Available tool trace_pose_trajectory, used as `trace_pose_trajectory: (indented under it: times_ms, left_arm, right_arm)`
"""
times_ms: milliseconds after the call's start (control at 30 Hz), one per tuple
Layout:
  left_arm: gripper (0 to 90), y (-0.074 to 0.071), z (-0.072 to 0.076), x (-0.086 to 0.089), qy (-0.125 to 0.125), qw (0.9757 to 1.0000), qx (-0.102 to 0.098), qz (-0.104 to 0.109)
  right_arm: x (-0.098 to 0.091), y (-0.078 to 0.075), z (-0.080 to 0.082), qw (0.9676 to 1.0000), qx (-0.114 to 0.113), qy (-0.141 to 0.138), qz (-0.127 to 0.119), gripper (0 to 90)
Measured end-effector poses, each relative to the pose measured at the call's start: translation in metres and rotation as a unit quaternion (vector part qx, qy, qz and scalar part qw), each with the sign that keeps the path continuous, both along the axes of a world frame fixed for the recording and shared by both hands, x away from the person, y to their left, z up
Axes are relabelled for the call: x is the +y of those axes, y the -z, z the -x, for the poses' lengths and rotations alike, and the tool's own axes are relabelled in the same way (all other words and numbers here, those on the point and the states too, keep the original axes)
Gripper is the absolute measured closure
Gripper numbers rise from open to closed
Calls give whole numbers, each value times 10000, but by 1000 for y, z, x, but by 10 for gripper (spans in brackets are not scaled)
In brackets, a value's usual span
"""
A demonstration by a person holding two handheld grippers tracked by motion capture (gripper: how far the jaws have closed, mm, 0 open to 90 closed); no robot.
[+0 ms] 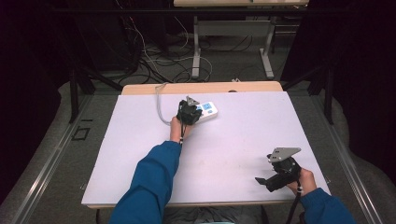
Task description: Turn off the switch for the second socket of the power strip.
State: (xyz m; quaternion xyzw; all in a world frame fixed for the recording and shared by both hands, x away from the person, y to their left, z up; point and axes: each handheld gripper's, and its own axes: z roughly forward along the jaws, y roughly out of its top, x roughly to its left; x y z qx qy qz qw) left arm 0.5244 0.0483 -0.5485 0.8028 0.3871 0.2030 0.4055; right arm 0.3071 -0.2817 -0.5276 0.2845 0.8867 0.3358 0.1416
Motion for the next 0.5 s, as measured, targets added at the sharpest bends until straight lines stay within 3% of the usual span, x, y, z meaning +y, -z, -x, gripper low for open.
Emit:
trace_pose_trajectory:
  times_ms: [200,300,500]
  left_arm:
    - [900,0,0,1,-17,10000,1,1]
    - [900,1,0,2,-3,10000,13,97]
    - [900,1,0,1,-2,10000,5,48]
  right_arm:
    - [0,1,0,10000,2,-13,3,24]
    - [0,1,0,10000,18,-20,8,24]
    - [0,1,0,10000,34,-60,-1,24]
